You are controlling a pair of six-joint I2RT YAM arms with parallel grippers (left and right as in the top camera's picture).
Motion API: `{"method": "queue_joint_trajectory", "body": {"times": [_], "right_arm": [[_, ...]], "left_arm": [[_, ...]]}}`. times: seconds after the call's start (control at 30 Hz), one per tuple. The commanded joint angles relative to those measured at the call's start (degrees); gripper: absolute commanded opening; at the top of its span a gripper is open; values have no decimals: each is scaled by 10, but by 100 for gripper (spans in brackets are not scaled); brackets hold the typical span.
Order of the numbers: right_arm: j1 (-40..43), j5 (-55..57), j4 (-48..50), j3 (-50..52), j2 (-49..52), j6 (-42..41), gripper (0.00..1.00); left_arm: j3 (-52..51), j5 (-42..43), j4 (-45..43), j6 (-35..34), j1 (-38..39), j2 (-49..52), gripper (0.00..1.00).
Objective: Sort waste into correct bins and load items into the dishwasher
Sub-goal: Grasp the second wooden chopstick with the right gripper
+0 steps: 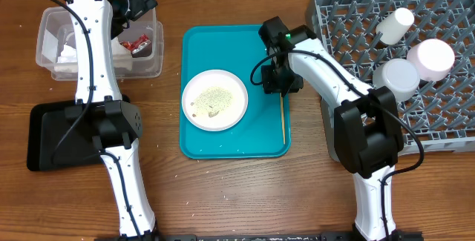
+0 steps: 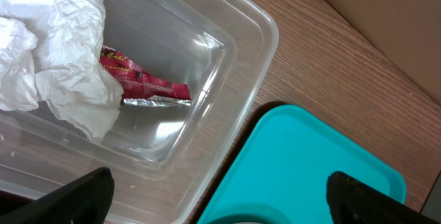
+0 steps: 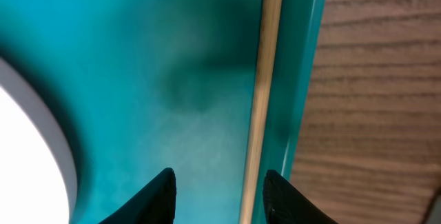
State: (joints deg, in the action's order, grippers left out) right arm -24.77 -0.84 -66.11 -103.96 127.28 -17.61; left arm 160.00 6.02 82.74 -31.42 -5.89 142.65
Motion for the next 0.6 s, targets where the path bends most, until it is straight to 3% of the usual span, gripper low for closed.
{"method": "queue_joint_trajectory", "body": {"times": [0.0, 0.57], "right_arm": [[1, 12, 24, 24, 4, -11, 43], [1, 17, 65, 65, 10, 5, 44]], "left_arm": [[2, 4, -1, -3, 0, -12, 100], [2, 4, -1, -3, 0, -12, 100]]}}
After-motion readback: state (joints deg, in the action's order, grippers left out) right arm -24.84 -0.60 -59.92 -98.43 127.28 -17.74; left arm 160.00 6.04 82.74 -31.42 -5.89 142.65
